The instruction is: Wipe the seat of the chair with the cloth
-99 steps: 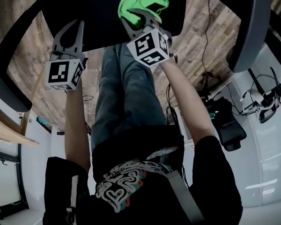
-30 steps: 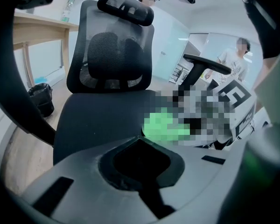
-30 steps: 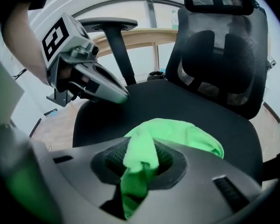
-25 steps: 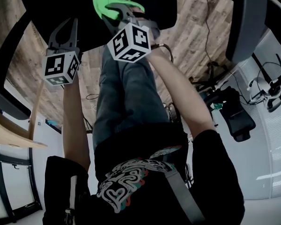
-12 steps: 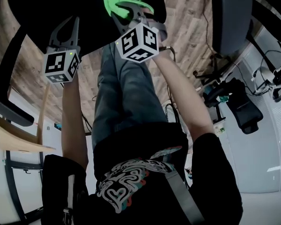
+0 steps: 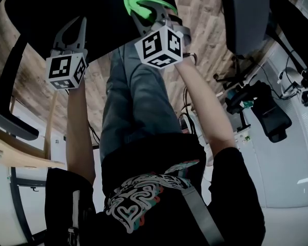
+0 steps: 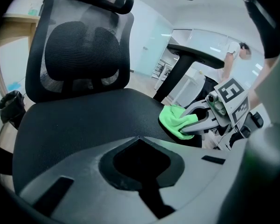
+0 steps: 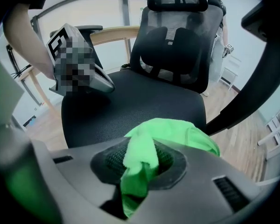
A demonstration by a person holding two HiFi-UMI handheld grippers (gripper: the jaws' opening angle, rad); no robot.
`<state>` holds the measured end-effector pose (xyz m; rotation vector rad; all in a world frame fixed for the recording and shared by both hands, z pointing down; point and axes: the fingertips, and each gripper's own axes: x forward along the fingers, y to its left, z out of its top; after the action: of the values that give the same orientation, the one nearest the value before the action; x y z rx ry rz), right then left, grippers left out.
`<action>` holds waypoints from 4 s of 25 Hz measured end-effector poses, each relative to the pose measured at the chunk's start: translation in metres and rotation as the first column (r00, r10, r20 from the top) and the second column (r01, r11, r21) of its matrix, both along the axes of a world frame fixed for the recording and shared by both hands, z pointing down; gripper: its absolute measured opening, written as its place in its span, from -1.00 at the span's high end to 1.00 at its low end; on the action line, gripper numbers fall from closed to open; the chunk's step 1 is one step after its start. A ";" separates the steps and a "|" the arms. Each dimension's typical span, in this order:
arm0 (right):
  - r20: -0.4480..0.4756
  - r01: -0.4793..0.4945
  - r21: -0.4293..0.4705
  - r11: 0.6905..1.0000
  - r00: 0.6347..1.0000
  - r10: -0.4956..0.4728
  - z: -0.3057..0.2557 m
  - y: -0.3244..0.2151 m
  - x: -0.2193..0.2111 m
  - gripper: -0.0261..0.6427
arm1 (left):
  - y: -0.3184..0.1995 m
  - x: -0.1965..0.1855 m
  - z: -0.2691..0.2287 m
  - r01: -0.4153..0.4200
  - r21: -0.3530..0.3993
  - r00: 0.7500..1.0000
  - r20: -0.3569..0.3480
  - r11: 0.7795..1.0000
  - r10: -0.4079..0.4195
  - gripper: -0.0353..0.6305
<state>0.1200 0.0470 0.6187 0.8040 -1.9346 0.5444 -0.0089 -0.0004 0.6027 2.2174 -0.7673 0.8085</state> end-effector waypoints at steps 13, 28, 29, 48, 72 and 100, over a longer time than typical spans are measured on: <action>-0.012 0.029 -0.006 1.000 0.999 -0.029 0.009 -0.001 -0.012 0.66 | 0.013 -0.021 0.002 0.061 -0.008 0.998 0.008 0.998 -0.061 0.89; 0.079 0.183 -0.015 0.983 0.980 -0.181 0.024 -0.007 -0.093 0.66 | 0.032 -0.072 0.006 0.190 -0.011 0.981 0.042 0.982 -0.189 0.89; 0.085 0.194 -0.016 0.981 0.978 -0.192 0.024 -0.008 -0.098 0.66 | 0.032 -0.076 0.006 0.199 -0.010 0.979 0.046 0.980 -0.198 0.89; 0.180 0.352 -0.002 0.936 0.921 -0.346 0.023 -0.003 -0.196 0.66 | 0.039 -0.117 0.006 0.306 -0.003 0.949 0.077 0.952 -0.305 0.89; 0.216 0.354 0.087 0.931 0.906 -0.365 -0.023 -0.002 -0.205 0.66 | 0.030 -0.109 -0.016 0.268 0.034 0.961 0.065 0.963 -0.270 0.89; 0.228 -0.056 0.258 0.964 0.974 -0.005 -0.268 -0.036 -0.073 0.66 | -0.015 -0.074 -0.247 0.122 0.275 0.993 -0.031 0.954 -0.118 0.89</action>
<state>0.0471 0.0109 0.3503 0.9695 -2.2432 0.4127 -0.0827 -0.0150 0.3561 2.3887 -1.0525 0.6572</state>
